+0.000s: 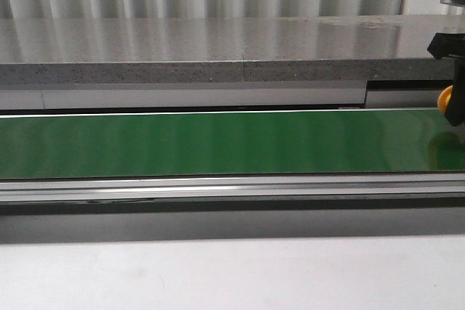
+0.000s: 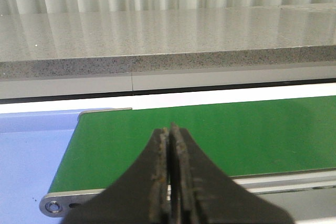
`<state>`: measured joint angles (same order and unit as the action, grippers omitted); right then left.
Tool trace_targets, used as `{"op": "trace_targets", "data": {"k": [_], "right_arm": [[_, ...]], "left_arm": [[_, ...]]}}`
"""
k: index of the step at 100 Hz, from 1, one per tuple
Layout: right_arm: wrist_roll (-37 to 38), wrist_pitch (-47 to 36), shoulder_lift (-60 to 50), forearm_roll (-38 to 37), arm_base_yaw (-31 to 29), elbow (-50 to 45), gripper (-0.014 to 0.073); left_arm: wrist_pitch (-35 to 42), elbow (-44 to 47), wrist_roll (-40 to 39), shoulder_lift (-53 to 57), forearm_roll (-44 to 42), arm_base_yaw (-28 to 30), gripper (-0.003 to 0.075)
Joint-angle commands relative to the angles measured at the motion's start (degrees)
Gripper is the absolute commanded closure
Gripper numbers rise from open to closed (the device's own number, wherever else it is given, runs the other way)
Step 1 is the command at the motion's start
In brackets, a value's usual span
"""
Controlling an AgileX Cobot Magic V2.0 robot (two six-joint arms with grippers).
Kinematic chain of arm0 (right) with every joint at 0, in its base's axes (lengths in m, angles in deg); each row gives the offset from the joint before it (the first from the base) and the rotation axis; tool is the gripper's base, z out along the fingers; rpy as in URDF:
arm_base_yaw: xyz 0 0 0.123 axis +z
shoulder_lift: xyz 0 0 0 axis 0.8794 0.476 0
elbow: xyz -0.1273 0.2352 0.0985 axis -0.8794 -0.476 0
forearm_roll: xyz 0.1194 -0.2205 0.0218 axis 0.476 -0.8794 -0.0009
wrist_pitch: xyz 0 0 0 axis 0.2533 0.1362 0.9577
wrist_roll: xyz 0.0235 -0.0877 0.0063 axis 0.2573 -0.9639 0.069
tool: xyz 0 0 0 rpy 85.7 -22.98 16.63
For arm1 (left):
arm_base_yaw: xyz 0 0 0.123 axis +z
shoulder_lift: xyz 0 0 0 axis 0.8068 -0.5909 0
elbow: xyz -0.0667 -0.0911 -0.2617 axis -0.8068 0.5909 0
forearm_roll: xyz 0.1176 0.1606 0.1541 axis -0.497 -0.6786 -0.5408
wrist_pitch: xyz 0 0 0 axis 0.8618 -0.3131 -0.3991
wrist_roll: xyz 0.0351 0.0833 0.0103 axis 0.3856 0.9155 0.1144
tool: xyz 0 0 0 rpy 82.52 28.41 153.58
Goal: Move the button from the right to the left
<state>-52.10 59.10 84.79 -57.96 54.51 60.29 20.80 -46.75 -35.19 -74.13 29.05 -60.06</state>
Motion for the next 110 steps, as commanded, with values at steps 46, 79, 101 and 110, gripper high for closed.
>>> {"op": "trace_targets", "data": {"k": [46,79,101,110], "right_arm": [[-3.3,-2.0,-12.9,3.8,1.4,1.4,-0.0051],[-7.3,-12.2,-36.5,3.4,1.7,-11.2,-0.0051],[-7.3,-15.9,-53.5,1.7,1.7,-25.2,-0.0051],[-7.3,-15.5,-59.4,1.3,1.6,-29.7,-0.0051]], "left_arm": [[4.4,1.3,0.1,1.9,0.2,-0.4,0.0740],[4.4,1.3,0.1,1.9,0.2,-0.4,0.0740],[4.4,1.3,0.1,1.9,0.2,-0.4,0.0740],[4.4,1.3,0.1,1.9,0.2,-0.4,0.0740]]}}
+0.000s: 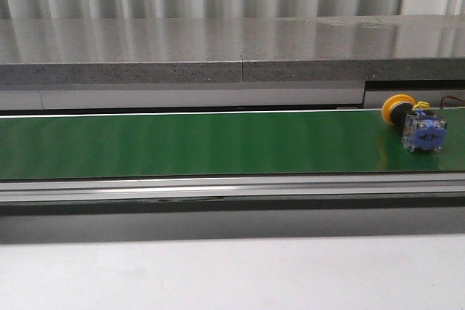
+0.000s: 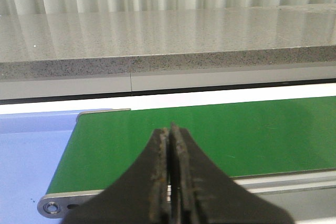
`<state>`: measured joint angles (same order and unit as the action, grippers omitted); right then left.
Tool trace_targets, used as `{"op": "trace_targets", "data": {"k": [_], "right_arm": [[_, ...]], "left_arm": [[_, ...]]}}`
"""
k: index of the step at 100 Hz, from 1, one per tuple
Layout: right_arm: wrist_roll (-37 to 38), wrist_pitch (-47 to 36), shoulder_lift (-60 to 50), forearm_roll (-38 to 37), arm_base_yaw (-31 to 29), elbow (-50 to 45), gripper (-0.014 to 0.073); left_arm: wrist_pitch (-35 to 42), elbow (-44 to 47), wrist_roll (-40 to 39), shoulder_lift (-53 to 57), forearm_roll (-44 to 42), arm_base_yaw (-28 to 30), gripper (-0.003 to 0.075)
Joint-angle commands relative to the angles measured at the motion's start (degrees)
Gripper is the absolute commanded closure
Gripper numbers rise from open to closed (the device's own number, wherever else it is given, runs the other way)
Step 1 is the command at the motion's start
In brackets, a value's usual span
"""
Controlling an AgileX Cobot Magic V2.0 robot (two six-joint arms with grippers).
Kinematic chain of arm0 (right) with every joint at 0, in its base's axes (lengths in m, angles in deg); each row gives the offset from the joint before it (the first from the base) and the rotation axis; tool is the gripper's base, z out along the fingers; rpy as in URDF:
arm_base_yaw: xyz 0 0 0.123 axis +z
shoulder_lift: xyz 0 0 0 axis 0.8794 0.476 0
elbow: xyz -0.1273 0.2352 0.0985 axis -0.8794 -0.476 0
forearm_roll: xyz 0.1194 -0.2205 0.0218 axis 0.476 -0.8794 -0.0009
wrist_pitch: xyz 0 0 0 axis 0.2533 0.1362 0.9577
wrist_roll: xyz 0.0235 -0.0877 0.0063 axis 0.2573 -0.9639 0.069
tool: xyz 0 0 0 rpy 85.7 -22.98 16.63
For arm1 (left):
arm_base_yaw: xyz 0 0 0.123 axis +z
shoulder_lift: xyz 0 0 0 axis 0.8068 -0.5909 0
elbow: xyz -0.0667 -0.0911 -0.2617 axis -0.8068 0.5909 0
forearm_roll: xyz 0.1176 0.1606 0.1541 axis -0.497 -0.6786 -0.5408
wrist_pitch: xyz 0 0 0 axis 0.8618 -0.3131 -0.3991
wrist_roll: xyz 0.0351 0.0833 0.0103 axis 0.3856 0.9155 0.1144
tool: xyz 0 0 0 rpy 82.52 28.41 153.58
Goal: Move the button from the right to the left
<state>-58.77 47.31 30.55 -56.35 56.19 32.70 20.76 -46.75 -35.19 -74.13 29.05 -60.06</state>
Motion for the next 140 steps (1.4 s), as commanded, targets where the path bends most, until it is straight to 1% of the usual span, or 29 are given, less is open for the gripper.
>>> {"op": "trace_targets", "data": {"k": [1,12,17,22,29,34,36,40,42,45,48,53,57,80,94,107,114,126,131,140], "right_arm": [[-0.7,-3.7,-5.5,-0.3,-0.1,-2.8,-0.0051],[-0.7,-5.2,-11.2,-0.3,-0.1,-7.7,-0.0038],[-0.7,-6.8,-13.2,-0.3,-0.1,-9.0,0.0001],[-0.7,-8.1,-14.9,-0.3,-0.1,-9.6,0.0062],[-0.7,-8.9,-16.7,-0.3,-0.1,-9.8,0.0188],[-0.7,-8.7,-17.4,-0.3,-0.1,-9.8,0.0307],[-0.7,-8.5,-17.4,-0.3,-0.1,-9.8,0.0337],[-0.7,-8.1,-17.4,-0.3,-0.1,-9.8,0.0427],[-0.7,-7.6,-17.4,-0.3,-0.1,-9.8,0.0486],[-0.7,-7.2,-17.4,-0.3,-0.1,-9.8,0.0527],[-0.7,-6.7,-17.4,-0.3,-0.1,-9.8,0.0592],[-0.7,-5.9,-17.4,-0.3,-0.1,-9.8,0.0669],[-0.7,-5.6,-17.4,-0.3,-0.1,-9.8,0.0657],[-0.7,-5.5,-17.4,-0.3,-0.1,-9.8,0.0661],[-0.7,-5.5,-17.4,-0.3,-0.1,-9.8,0.0661],[-0.7,-5.5,-17.4,-0.3,-0.1,-9.8,0.0661],[-0.7,-5.5,-17.4,-0.3,-0.1,-9.8,0.0661],[-0.7,-5.5,-17.4,-0.3,-0.1,-9.8,0.0661],[-0.7,-5.5,-17.4,-0.3,-0.1,-9.8,0.0661],[-0.7,-5.5,-17.4,-0.3,-0.1,-9.8,0.0661]], "left_arm": [[4.4,1.3,0.1,1.9,0.2,-0.4,0.0740],[4.4,1.3,0.1,1.9,0.2,-0.4,0.0740],[4.4,1.3,0.1,1.9,0.2,-0.4,0.0740],[4.4,1.3,0.1,1.9,0.2,-0.4,0.0740],[4.4,1.3,0.1,1.9,0.2,-0.4,0.0740],[4.4,1.3,0.1,1.9,0.2,-0.4,0.0740],[4.4,1.3,0.1,1.9,0.2,-0.4,0.0740],[4.4,1.3,0.1,1.9,0.2,-0.4,0.0740],[4.4,1.3,0.1,1.9,0.2,-0.4,0.0740],[4.4,1.3,0.1,1.9,0.2,-0.4,0.0740],[4.4,1.3,0.1,1.9,0.2,-0.4,0.0740],[4.5,1.3,0.1,1.9,0.2,-0.4,0.0740],[4.8,1.3,0.1,1.9,0.2,-0.4,0.0740],[8.2,0.7,0.1,1.9,0.2,-0.4,0.0740],[6.9,-3.4,0.1,1.5,0.2,-0.4,0.0740],[5.8,-9.7,0.1,-1.4,0.7,-0.4,0.0740],[0.7,-14.6,0.1,-4.5,1.0,-0.4,0.0740],[-12.4,-24.6,0.1,-13.1,1.0,-0.4,0.0740],[-19.0,-28.9,0.1,-16.9,1.2,-0.4,0.0740],[-27.3,-36.5,0.1,-24.0,3.2,-0.4,0.0740]]}}
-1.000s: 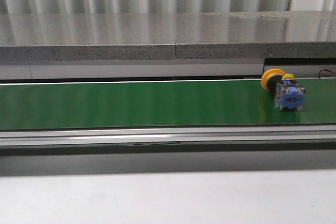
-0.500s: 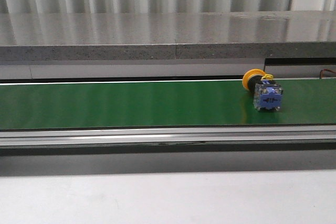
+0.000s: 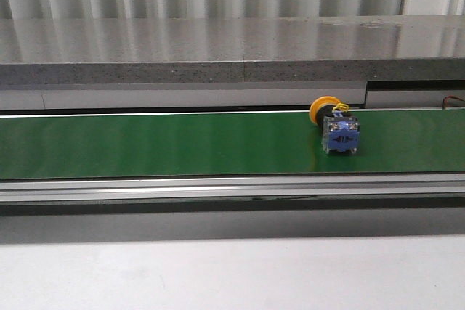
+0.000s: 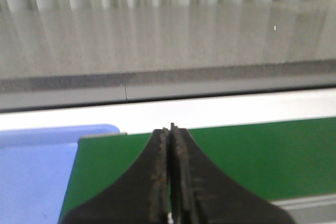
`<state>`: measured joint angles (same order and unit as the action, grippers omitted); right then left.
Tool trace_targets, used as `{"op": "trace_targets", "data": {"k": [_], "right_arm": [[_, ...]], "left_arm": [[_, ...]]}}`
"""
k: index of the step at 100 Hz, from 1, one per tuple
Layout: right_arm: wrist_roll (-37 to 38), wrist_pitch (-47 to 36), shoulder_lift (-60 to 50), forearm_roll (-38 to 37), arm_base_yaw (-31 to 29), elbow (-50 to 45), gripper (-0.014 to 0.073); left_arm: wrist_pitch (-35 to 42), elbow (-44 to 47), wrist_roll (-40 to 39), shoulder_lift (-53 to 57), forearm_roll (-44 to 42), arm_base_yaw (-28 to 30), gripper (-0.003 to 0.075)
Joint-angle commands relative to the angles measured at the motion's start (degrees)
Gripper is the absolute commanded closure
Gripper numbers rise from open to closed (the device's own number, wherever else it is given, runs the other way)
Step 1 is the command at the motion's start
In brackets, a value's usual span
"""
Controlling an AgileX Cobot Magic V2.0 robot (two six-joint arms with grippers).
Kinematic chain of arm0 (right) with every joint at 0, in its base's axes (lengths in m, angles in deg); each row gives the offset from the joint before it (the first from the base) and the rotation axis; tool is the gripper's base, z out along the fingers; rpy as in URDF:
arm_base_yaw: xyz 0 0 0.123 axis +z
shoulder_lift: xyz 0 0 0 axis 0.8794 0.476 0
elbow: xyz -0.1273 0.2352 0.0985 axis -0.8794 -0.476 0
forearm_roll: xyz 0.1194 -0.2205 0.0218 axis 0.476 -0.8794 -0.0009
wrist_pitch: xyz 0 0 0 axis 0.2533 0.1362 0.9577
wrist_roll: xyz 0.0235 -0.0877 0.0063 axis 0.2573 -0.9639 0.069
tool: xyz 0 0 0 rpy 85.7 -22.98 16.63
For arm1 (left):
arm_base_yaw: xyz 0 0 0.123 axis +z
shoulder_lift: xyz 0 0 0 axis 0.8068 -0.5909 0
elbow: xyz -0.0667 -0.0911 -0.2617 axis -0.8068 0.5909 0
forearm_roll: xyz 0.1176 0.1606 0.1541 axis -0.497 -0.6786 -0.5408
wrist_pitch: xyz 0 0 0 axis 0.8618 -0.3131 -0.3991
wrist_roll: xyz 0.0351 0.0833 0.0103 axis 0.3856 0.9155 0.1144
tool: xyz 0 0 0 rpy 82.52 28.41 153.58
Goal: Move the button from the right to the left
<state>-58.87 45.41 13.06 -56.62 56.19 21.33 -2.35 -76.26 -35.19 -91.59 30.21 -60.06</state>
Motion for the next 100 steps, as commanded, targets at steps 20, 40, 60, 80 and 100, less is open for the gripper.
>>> {"op": "trace_targets", "data": {"k": [20,40,60,80,100], "right_arm": [[-0.6,-3.6,0.1,0.0,-0.1,1.6,0.0661],[-0.6,-3.6,0.1,0.0,-0.1,1.6,0.0661],[-0.6,-3.6,0.1,0.0,-0.1,1.6,0.0661],[-0.6,-3.6,0.1,0.0,-0.1,1.6,0.0661],[-0.6,-3.6,0.1,0.0,-0.1,1.6,0.0661]], "left_arm": [[-12.1,-16.0,0.1,-17.6,4.9,-0.4,0.0740],[-15.6,-16.1,0.1,-23.6,4.9,-0.4,0.0740],[-16.1,-16.1,0.1,-28.1,6.7,-0.4,0.0727],[-16.2,-16.1,0.1,-29.2,6.8,-0.4,0.0354],[-14.2,-16.1,0.1,-29.4,7.3,-0.4,0.0024]]}}
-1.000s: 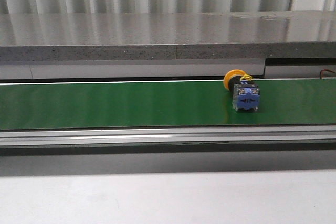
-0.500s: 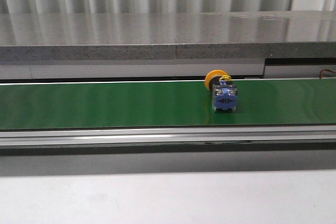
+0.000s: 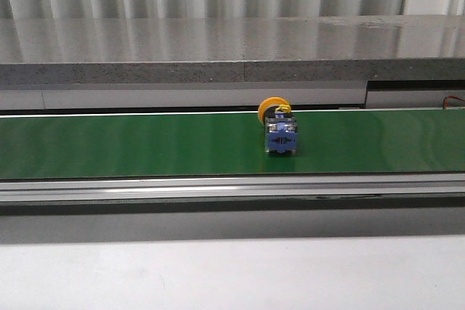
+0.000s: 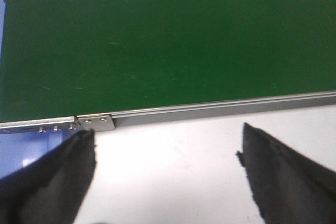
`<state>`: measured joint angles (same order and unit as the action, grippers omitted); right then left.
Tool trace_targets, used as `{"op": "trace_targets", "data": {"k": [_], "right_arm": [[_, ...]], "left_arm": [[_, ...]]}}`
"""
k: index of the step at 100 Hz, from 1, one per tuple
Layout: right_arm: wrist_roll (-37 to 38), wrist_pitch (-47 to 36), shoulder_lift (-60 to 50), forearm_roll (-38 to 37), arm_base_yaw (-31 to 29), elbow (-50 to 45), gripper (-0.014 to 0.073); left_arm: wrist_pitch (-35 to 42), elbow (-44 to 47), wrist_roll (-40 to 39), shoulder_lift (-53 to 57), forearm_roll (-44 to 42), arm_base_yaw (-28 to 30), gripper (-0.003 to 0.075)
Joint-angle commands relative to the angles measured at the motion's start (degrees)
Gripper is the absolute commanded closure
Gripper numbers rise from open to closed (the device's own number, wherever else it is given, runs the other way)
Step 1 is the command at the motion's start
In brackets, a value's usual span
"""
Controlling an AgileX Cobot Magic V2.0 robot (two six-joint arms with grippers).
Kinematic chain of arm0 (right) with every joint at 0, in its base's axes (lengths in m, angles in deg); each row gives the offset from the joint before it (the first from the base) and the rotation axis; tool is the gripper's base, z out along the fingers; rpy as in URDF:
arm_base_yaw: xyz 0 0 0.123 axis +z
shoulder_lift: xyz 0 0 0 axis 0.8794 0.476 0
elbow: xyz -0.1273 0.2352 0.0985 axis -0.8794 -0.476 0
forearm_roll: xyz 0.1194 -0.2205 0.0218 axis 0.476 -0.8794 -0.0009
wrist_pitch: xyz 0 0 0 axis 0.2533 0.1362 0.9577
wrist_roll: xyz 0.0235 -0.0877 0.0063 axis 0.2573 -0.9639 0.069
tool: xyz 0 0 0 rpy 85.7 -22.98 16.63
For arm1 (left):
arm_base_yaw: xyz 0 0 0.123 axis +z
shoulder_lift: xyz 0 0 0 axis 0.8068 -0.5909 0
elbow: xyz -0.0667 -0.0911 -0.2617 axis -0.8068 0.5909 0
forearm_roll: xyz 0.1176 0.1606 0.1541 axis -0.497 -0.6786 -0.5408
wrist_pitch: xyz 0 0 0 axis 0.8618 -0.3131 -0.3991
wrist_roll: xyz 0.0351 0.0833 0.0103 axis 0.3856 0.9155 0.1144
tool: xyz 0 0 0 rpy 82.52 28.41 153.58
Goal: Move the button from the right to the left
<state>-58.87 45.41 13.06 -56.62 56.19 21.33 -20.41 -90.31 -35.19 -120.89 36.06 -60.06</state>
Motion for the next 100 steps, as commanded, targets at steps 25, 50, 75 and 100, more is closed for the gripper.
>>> {"op": "trace_targets", "data": {"k": [25,50,75,100], "right_arm": [[-0.6,-3.6,0.1,0.0,-0.1,1.6,0.0661],[-0.6,-3.6,0.1,0.0,-0.1,1.6,0.0661],[-0.6,-3.6,0.1,0.0,-0.1,1.6,0.0661],[-0.6,-3.6,0.1,0.0,-0.1,1.6,0.0661]], "left_arm": [[4.0,-2.1,0.1,-0.3,5.1,-0.4,0.0059],[9.4,-2.2,0.1,-3.7,11.2,-3.7,0.0059],[13.1,-5.8,-2.1,-14.0,11.9,-12.1,0.0059],[15.8,-13.7,-13.0,-24.8,1.7,-22.2,0.0060]]}}
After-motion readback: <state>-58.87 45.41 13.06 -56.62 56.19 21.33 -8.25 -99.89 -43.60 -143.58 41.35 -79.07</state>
